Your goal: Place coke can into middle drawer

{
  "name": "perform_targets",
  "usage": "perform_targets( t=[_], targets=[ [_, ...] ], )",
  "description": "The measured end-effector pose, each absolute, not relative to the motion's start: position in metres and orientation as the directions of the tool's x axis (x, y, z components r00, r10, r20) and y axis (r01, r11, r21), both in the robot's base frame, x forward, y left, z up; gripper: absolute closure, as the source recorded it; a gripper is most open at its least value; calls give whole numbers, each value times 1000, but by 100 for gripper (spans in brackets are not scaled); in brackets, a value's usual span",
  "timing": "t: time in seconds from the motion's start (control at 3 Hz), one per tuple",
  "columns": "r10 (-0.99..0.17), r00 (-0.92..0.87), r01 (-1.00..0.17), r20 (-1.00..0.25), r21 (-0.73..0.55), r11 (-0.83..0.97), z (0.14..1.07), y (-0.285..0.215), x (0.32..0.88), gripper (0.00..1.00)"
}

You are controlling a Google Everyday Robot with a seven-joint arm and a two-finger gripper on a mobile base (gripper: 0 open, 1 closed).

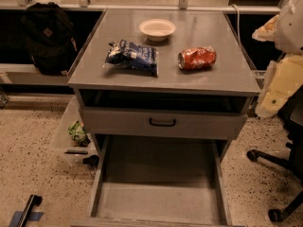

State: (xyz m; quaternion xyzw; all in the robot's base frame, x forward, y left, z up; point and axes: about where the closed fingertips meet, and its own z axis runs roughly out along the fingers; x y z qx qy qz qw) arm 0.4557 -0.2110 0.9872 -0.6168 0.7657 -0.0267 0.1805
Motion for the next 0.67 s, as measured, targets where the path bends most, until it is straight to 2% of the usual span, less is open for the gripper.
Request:
perform_targets(
  t=[0.33, 0.67],
  targets=[
    [-943, -85, -963, -323, -216, 161, 985, -196, 501, 0],
    [-916, -24, -966, -400, -226, 123, 999, -185, 544, 0]
  ],
)
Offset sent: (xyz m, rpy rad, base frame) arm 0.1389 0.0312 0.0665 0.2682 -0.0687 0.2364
